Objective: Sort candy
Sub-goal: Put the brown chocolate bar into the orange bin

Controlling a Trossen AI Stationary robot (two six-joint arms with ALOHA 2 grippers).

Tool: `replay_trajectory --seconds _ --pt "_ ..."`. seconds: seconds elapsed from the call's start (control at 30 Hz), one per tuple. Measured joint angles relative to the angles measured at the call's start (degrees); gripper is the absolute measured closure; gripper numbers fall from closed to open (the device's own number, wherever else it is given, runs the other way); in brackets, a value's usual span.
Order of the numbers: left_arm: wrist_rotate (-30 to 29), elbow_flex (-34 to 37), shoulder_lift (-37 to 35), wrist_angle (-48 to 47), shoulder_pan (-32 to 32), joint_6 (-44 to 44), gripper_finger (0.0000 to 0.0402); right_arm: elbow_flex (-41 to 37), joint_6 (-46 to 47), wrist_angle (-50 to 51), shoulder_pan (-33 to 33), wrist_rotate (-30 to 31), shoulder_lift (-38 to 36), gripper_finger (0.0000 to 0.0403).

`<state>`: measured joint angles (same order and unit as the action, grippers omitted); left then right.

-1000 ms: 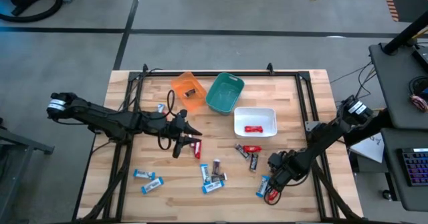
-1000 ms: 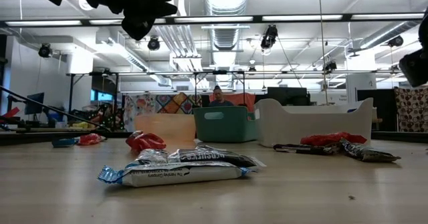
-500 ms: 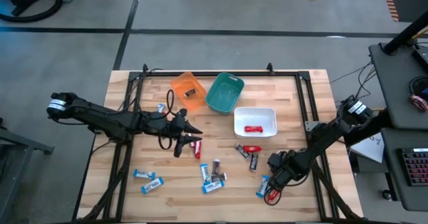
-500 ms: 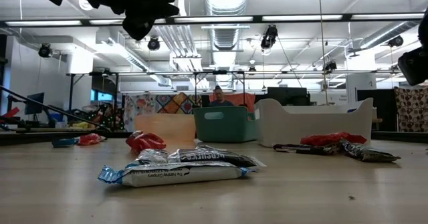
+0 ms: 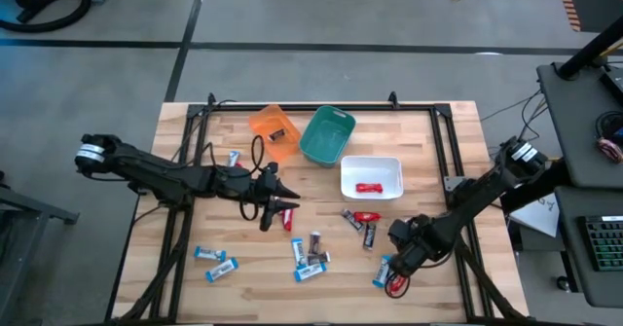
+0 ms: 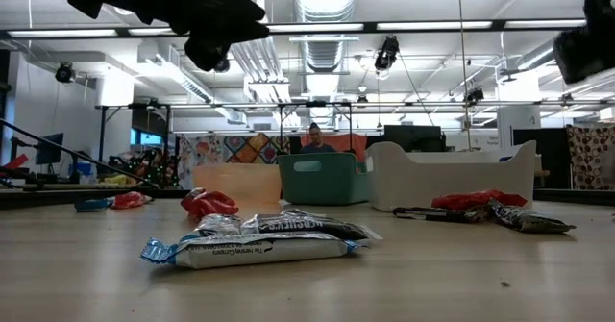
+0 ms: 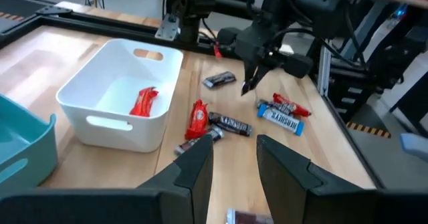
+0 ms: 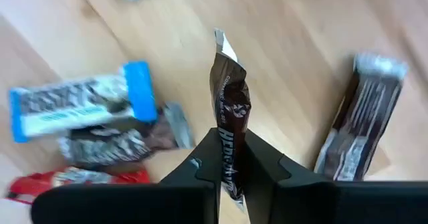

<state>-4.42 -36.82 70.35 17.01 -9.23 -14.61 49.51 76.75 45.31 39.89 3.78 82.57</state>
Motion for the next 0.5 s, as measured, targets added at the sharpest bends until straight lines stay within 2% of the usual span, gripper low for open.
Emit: replay_trajectory --seconds 0.37,0.5 --pt "1.74 0.0 5.39 9.13 -0.07 0.24 0.0302 5.55 -15.57 -2.24 -3.15 19.0 -4.56 0.0372" --pt "2.15 0.0 6.87 11.25 -0.11 0.35 0.0302 6.43 -25.54 -8.69 -5.57 24.3 -4.4 0.0372"
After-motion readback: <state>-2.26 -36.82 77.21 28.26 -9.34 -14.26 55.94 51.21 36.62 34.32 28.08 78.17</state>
